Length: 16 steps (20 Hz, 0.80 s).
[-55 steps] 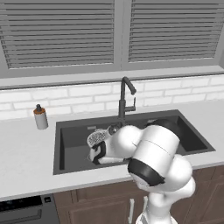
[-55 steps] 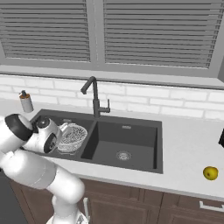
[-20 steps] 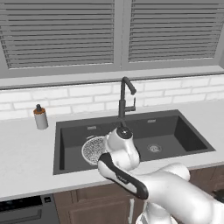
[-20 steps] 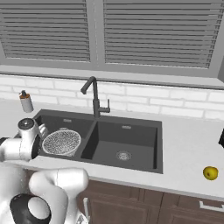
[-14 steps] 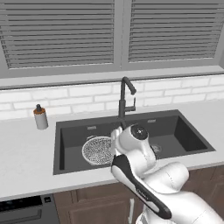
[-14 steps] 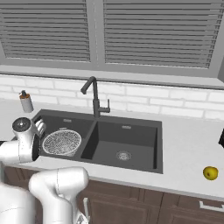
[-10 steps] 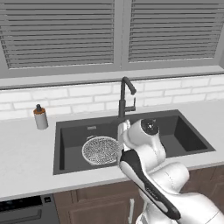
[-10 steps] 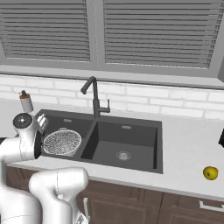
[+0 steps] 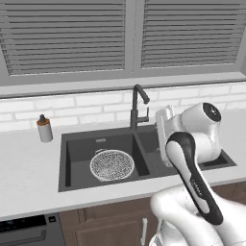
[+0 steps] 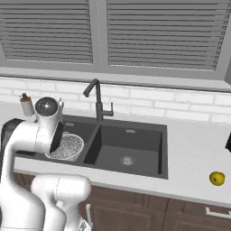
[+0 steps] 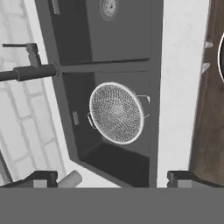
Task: Put the colander in the sink, put the pear in the colander, and turn on the sink faucet and pour water over the colander.
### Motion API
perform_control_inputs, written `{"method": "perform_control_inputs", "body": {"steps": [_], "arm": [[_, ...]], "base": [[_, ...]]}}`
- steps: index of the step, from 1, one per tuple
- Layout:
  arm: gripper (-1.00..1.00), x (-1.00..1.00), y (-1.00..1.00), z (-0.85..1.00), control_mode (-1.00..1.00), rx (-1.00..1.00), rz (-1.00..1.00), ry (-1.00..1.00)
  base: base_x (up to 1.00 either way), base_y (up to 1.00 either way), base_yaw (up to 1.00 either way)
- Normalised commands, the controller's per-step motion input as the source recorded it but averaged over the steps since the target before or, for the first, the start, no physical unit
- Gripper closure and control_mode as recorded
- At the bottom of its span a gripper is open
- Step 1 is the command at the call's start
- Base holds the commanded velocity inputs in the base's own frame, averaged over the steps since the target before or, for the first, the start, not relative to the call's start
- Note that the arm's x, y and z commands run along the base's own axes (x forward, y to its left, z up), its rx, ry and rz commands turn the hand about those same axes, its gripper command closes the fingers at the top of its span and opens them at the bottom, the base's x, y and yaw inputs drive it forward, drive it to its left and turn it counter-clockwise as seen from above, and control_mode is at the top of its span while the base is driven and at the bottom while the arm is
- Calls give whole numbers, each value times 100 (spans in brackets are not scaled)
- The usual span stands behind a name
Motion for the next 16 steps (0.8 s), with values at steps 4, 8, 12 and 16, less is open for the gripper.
{"method": "perform_control_inputs", "body": {"steps": [4,8,12,16], "arm": [[-100,-41,-78,37,-100,0,33,-20],[-100,-52,-90,17,-100,-2,35,-24],[-100,-30,-99,6,-100,-8,34,-20],[-100,-1,-84,2,-100,-23,30,-7]], "base": [[0,0,0],[0,0,0],[0,0,0],[0,0,0]]}}
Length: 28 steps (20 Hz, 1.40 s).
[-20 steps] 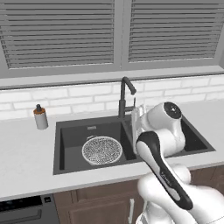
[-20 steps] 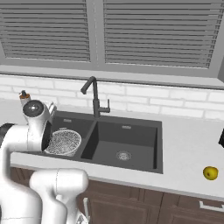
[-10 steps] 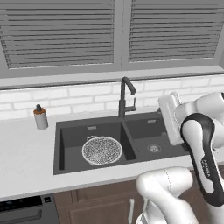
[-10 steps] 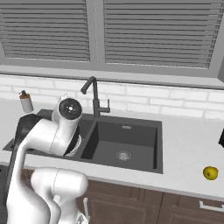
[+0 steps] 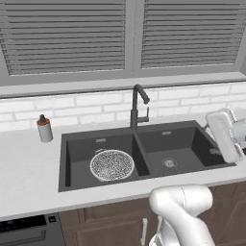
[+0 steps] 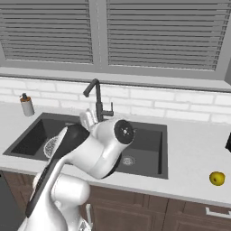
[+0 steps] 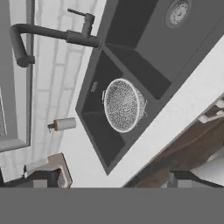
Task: Put the colander in the sink, put the pear in the colander, and turn on the sink faucet and pour water over the colander.
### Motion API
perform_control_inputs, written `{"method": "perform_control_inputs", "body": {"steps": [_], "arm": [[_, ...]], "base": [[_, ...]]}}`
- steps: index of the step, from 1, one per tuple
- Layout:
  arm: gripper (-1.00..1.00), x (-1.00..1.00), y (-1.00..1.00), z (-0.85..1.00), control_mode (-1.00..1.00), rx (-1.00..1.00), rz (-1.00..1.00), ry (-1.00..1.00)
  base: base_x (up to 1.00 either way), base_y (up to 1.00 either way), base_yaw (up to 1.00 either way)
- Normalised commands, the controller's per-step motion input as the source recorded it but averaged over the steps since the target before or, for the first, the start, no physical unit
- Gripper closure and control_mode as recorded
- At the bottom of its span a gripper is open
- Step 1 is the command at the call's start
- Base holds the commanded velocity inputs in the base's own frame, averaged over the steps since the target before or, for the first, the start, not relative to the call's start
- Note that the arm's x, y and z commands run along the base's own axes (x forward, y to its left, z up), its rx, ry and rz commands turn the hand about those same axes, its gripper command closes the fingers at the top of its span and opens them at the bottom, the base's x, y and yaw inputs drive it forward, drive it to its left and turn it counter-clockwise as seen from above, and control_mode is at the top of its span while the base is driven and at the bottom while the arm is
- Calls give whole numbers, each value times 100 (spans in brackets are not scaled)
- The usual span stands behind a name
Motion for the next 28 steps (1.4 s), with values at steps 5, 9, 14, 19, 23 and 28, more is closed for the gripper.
{"method": "perform_control_inputs", "body": {"steps": [5,9,14,19,23,28], "arm": [[-100,2,-39,24,-100,-43,27,-1],[-100,5,-27,27,-100,-51,23,0],[-100,0,-47,1,-100,-44,22,0],[-100,5,-51,-34,-100,-41,16,0],[-100,42,-41,-40,-100,-24,12,0],[-100,57,-75,-3,-100,5,6,-3]], "base": [[0,0,0],[0,0,0],[0,0,0],[0,0,0],[0,0,0],[0,0,0]]}}
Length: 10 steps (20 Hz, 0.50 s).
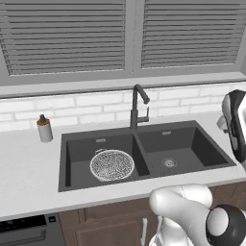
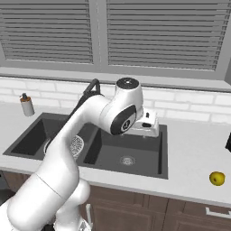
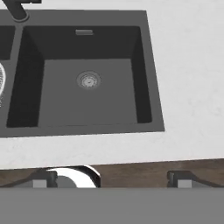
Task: Put the colander in the sink, put the pear in the colander, and turn on the sink faucet and pour water over the colander.
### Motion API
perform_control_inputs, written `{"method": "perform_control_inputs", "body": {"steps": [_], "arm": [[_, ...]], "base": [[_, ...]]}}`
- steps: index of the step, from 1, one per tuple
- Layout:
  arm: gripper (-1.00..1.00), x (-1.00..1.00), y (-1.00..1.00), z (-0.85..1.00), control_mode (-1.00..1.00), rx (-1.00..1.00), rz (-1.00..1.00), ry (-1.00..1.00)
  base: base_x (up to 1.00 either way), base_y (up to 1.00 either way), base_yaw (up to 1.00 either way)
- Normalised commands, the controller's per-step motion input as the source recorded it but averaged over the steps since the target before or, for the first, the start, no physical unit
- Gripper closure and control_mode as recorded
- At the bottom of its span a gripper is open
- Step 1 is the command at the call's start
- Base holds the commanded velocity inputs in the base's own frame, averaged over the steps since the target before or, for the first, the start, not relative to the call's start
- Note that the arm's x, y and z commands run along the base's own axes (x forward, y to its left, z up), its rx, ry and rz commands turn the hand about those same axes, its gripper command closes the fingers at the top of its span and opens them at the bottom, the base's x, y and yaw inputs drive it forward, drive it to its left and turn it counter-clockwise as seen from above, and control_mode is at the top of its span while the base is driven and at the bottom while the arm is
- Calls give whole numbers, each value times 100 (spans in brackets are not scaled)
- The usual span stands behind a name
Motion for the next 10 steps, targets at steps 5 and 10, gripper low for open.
{"method": "perform_control_inputs", "body": {"steps": [5,10], "arm": [[-100,47,-66,21,-100,9,1,0],[-100,25,-36,2,-100,-1,-27,2]], "base": [[0,0,0],[0,0,0]]}}
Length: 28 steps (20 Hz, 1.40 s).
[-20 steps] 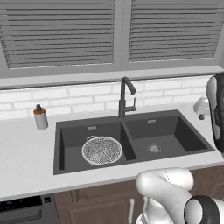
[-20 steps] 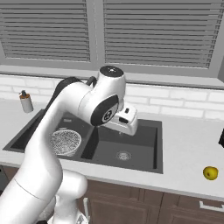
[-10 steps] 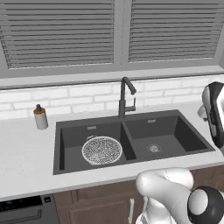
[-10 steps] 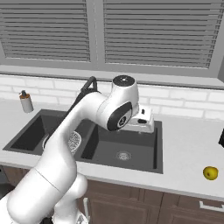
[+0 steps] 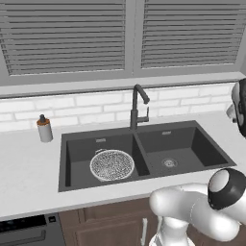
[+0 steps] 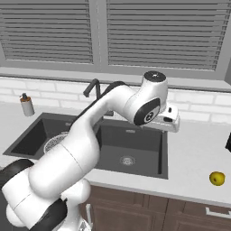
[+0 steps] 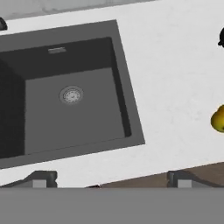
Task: Put the colander in the sink, put the pear in the colander, and turn on the sink faucet and pour water over the colander.
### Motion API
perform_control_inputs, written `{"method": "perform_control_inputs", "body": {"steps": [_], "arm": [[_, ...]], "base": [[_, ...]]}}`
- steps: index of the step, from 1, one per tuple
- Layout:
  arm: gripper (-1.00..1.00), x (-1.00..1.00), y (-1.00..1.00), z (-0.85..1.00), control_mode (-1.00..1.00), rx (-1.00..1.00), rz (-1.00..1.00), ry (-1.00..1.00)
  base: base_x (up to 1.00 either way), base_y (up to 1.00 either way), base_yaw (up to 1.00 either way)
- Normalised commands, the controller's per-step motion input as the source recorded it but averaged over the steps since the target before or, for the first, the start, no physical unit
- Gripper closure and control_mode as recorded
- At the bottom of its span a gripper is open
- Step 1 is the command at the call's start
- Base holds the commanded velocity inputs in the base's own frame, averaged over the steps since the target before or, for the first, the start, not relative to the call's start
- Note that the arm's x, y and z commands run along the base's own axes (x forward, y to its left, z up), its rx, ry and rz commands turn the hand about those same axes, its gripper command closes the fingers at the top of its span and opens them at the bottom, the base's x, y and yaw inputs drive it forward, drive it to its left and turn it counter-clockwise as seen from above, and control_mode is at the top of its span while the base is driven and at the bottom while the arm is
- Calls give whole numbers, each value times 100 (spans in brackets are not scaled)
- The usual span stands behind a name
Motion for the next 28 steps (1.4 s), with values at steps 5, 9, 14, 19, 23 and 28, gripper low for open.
{"method": "perform_control_inputs", "body": {"steps": [5,9,14,19,23,28], "arm": [[-100,19,-22,-3,-100,-2,-45,5],[-100,0,-36,-26,-100,0,-53,0],[-100,-18,-67,-36,-100,0,-46,0],[-100,-52,-50,-22,-100,0,-28,-7],[-100,-61,-36,-8,-100,0,-11,-10],[-100,-13,-9,-17,-100,0,-1,-3]], "base": [[0,0,0],[0,0,0],[0,0,0],[0,0,0],[0,0,0],[0,0,0]]}}
